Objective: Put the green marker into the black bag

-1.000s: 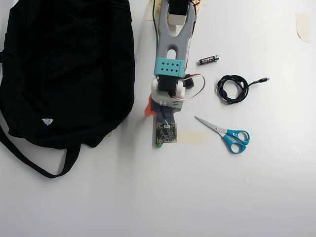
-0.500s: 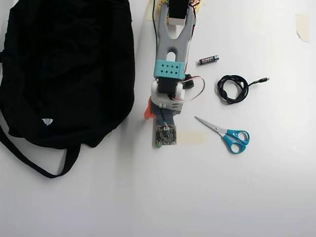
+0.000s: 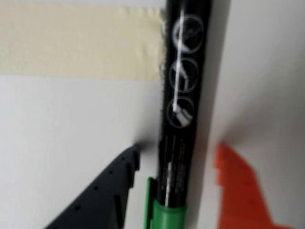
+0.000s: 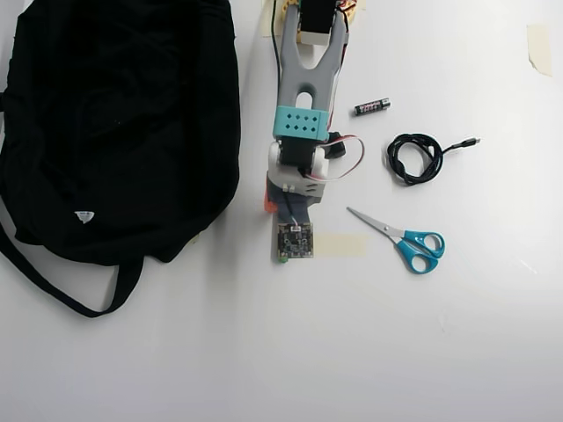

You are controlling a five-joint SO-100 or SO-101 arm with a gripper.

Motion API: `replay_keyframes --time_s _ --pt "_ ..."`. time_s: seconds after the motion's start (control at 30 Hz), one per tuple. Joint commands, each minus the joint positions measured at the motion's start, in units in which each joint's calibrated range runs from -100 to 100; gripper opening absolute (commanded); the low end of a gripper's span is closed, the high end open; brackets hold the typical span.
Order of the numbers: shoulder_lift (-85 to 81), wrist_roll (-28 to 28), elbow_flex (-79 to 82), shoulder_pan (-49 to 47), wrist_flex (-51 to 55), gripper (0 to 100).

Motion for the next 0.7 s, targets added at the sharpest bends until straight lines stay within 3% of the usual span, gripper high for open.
replay_keyframes --time_s 0.0,0.67 --pt "-0.4 -0.1 -2.2 0.2 -0.3 8" --pt "-0.5 -0.1 -1.9 1.3 -0.2 2"
